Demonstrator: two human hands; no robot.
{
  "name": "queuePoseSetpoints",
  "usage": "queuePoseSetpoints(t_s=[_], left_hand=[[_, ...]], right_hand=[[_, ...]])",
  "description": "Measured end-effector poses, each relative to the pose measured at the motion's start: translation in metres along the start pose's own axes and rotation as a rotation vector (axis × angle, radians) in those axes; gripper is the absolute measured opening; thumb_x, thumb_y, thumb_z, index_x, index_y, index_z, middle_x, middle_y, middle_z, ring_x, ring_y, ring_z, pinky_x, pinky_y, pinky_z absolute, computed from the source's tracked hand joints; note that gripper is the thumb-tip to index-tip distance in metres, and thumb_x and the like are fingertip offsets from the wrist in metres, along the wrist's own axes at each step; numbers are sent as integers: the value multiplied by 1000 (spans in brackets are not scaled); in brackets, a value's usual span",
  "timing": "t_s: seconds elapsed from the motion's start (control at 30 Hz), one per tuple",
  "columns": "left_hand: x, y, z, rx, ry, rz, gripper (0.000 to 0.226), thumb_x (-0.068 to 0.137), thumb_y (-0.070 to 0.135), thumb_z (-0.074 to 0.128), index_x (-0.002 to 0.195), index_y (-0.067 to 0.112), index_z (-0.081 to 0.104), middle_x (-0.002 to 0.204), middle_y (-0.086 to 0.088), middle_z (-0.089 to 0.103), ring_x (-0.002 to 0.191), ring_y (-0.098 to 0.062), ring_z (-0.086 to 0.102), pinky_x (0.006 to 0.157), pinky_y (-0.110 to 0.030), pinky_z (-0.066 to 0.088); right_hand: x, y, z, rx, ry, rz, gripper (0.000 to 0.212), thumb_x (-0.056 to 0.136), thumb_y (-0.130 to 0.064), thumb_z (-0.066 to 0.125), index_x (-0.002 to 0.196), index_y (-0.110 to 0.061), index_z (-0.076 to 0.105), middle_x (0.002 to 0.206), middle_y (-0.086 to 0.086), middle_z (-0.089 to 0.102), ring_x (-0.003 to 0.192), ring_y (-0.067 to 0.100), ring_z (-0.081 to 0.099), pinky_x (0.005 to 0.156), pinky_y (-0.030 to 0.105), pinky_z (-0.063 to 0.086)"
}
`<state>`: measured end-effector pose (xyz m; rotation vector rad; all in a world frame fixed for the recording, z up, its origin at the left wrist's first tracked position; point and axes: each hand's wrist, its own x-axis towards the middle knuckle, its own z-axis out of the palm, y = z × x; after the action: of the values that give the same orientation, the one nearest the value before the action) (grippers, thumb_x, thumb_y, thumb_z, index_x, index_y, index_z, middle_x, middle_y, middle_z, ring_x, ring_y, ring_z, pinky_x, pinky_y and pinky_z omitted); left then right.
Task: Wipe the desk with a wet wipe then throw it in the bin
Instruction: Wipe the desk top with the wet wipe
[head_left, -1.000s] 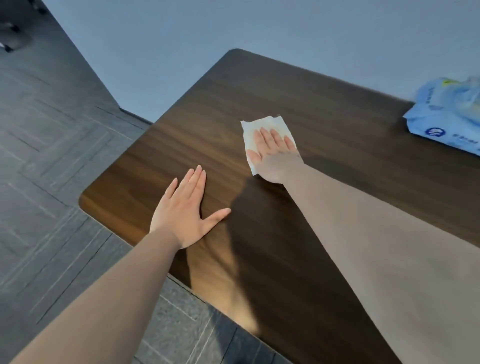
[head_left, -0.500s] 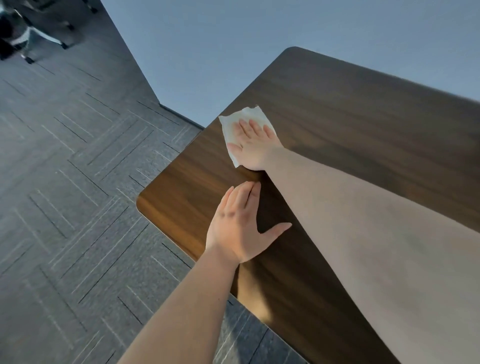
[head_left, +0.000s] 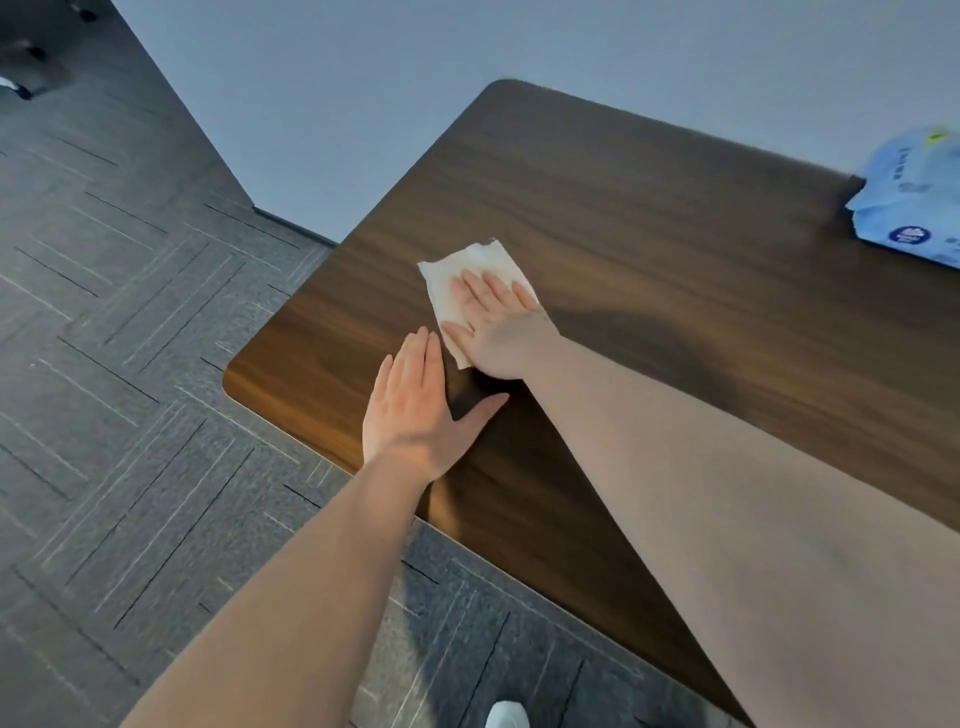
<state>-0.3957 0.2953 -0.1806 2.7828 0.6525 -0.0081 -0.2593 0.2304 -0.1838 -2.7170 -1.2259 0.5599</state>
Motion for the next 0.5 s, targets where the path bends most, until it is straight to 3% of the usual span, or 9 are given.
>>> queuePoseSetpoints(t_s=[0.1,0.3,0.5], left_hand=[[-6,6,-3,84,-89,91,104,74,83,27,149,15,3,160,0,4,146,-15,1,119,-36,5],[-23,52,4,161,-179,273,95,81,77,21,150,15,1,160,1,0,145,-12,-4,118,-33,1],[-39,140,25,191,-250,485,88,84,71,17,150,14,1,159,2,-2,145,-10,-6,118,-33,0]], right_hand=[[-37,17,7,38,-20,79,61,99,-49,11,150,-23,-8,160,-6,-10,146,14,-12,119,40,-7],[-132,84,20,77,35,304,61,98,-52,8,150,-25,-8,160,-8,-11,146,13,-13,116,36,-10],[-257,166,35,149,59,572,59,97,-52,5,148,-28,-14,158,-10,-17,144,10,-18,114,32,-14]])
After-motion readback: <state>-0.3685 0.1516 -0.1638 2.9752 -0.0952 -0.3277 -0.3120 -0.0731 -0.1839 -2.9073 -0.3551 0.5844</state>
